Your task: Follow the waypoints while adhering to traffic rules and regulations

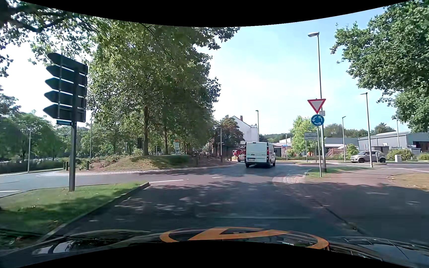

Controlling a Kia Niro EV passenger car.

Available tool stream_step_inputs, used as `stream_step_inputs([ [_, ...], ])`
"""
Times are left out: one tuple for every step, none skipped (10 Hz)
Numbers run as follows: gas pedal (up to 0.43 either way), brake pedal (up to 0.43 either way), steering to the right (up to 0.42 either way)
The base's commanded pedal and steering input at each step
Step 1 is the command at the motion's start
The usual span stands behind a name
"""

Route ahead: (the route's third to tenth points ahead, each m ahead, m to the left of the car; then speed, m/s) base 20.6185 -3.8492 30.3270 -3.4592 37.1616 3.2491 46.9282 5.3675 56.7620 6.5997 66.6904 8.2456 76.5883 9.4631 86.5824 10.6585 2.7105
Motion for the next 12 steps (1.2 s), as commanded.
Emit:
stream_step_inputs([
  [0.0,0.0,-0.012],
  [0.0,0.0,-0.01],
  [0.0,0.0,-0.009],
  [0.0,0.0,-0.009],
  [0.0,0.0,-0.008],
  [0.0,0.0,-0.007],
  [0.0,0.0,-0.006],
  [0.02,0.0,-0.005],
  [0.079,0.0,-0.004],
  [0.087,0.0,-0.004],
  [0.087,0.0,-0.004],
  [0.087,0.0,-0.004],
])
